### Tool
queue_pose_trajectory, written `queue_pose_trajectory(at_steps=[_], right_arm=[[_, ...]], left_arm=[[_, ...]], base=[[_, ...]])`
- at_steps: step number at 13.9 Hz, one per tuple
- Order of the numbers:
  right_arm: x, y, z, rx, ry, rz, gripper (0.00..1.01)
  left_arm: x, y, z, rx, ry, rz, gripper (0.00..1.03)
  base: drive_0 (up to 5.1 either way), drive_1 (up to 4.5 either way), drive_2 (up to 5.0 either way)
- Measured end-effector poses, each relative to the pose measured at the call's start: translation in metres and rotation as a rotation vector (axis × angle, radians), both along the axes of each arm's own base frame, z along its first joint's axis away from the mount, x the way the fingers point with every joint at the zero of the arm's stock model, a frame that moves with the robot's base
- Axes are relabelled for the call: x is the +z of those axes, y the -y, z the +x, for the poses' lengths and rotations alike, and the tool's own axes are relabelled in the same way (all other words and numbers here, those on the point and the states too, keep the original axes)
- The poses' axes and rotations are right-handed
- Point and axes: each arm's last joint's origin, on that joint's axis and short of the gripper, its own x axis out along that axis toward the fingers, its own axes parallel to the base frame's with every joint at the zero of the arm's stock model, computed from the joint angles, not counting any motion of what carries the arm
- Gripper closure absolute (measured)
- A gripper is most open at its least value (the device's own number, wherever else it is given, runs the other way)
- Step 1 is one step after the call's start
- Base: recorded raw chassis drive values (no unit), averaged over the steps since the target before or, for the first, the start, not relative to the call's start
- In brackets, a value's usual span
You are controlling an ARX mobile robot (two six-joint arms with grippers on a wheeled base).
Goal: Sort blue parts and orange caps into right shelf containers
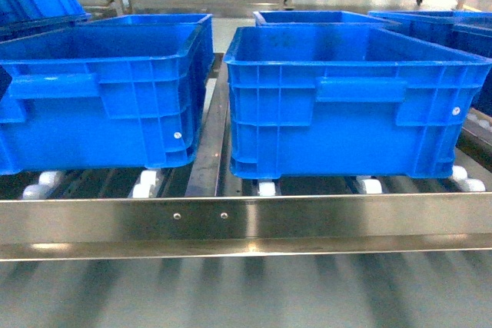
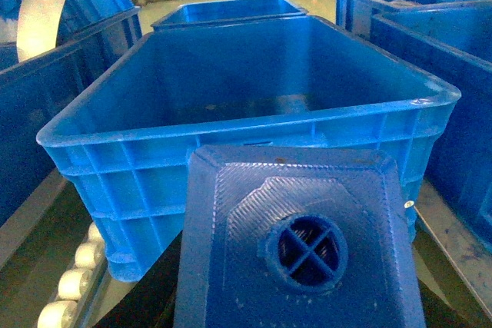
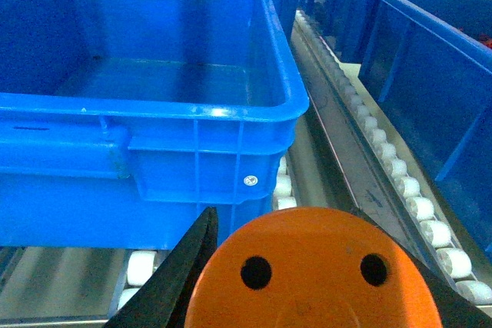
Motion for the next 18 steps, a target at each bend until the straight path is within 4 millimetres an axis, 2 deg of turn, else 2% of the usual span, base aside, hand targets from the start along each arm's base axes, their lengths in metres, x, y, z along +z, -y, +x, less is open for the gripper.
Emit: queue_pose_trajectory(at_steps=[1, 2, 4, 6, 7, 9, 10, 11, 12, 13, 14, 15, 16, 18], right_arm=[[0.000, 0.000, 0.000, 0.000, 0.000, 0.000, 0.58], [0.004, 0.001, 0.000, 0.075, 0.060, 0.015, 0.58], [0.017, -0.006, 0.001, 0.213, 0.112, 0.037, 0.58], [0.036, -0.019, 0.014, 0.257, 0.187, 0.044, 0.58], [0.049, -0.029, 0.034, 0.262, 0.233, 0.053, 0.58], [0.050, -0.046, 0.077, 0.248, 0.258, 0.062, 0.58], [0.044, -0.052, 0.099, 0.241, 0.214, 0.067, 0.52], [0.035, -0.055, 0.119, 0.241, 0.167, 0.084, 0.39], [0.028, -0.055, 0.121, 0.235, 0.165, 0.092, 0.25], [0.033, -0.051, 0.111, 0.237, 0.196, 0.095, 0.14], [0.040, -0.040, 0.090, 0.244, 0.219, 0.092, 0.02], [0.045, -0.027, 0.067, 0.244, 0.223, 0.080, 0.04], [0.041, -0.017, 0.048, 0.242, 0.189, 0.073, 0.03], [0.015, -0.009, 0.017, 0.254, 0.076, 0.049, 0.03]], left_arm=[[0.000, 0.000, 0.000, 0.000, 0.000, 0.000, 0.59], [0.000, 0.000, 0.000, 0.000, 0.000, 0.000, 0.59], [0.000, 0.000, 0.000, 0.000, 0.000, 0.000, 0.59], [0.000, 0.000, 0.000, 0.000, 0.000, 0.000, 0.59], [0.000, 0.000, 0.000, 0.000, 0.000, 0.000, 0.59], [0.000, 0.000, 0.000, 0.000, 0.000, 0.000, 0.59], [0.000, 0.000, 0.000, 0.000, 0.000, 0.000, 0.59], [0.000, 0.000, 0.000, 0.000, 0.000, 0.000, 0.59], [0.000, 0.000, 0.000, 0.000, 0.000, 0.000, 0.59], [0.000, 0.000, 0.000, 0.000, 0.000, 0.000, 0.59], [0.000, 0.000, 0.000, 0.000, 0.000, 0.000, 0.59], [0.000, 0.000, 0.000, 0.000, 0.000, 0.000, 0.59], [0.000, 0.000, 0.000, 0.000, 0.000, 0.000, 0.59], [-0.001, 0.000, 0.000, 0.010, -0.008, 0.000, 0.59]], base=[[0.0, 0.00, 0.0], [0.0, 0.00, 0.0], [0.0, 0.00, 0.0], [0.0, 0.00, 0.0], [0.0, 0.00, 0.0], [0.0, 0.00, 0.0], [0.0, 0.00, 0.0], [0.0, 0.00, 0.0], [0.0, 0.00, 0.0], [0.0, 0.00, 0.0], [0.0, 0.00, 0.0], [0.0, 0.00, 0.0], [0.0, 0.00, 0.0], [0.0, 0.00, 0.0]])
